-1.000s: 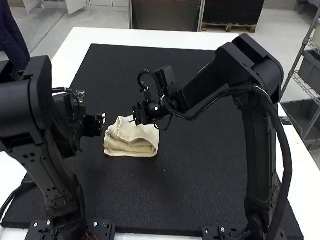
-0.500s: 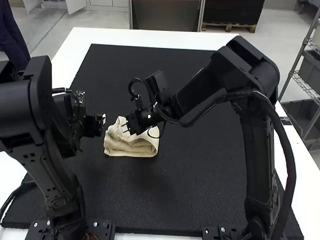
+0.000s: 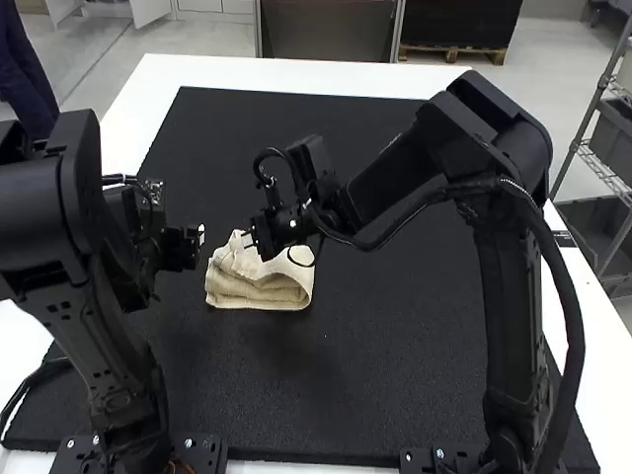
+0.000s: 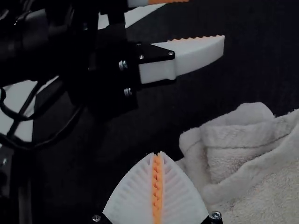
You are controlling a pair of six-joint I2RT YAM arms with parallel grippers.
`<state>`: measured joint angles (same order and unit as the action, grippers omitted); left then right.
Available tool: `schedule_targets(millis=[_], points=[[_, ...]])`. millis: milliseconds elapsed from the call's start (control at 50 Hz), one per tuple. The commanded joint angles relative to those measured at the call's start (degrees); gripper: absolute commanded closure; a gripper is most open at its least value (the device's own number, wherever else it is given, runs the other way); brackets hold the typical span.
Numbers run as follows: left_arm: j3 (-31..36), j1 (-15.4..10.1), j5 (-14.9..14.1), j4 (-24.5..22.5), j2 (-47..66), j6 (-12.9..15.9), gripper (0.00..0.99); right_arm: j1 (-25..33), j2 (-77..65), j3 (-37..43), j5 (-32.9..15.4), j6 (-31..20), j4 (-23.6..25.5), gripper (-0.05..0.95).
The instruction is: Fold the towel.
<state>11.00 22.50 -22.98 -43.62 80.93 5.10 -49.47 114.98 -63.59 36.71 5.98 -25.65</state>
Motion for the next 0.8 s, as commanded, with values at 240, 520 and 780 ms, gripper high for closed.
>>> schedule_targets(millis=[240, 520, 780], points=[[-0.1, 0.5, -1.1, 0.2, -4.5, 0.0, 0.031, 1.3, 2.6, -2.5, 0.7, -0.1, -3.5, 0.92], [-0.1, 0.5, -1.3, 1.3, -6.0, -0.5, 0.031, 1.6, 5.7, -3.6, 1.3, -0.2, -5.2, 0.92], [0.0, 0.5, -1.4, 1.3, -6.0, -0.5, 0.031, 1.6, 8.2, -4.1, 2.9, -0.1, -7.7, 0.92]])
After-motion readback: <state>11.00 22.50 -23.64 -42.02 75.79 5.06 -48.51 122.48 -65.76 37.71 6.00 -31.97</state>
